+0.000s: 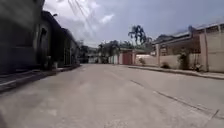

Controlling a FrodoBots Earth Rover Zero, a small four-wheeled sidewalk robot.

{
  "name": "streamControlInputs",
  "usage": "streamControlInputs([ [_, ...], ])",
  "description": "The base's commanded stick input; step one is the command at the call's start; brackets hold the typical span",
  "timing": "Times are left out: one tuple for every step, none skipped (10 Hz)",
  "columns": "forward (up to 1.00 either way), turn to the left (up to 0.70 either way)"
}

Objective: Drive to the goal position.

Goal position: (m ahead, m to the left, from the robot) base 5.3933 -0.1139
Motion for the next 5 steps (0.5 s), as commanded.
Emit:
streamControlInputs([
  [1.00,0.00],
  [1.00,0.00],
  [1.00,0.00],
  [1.00,0.00],
  [1.00,0.00],
])
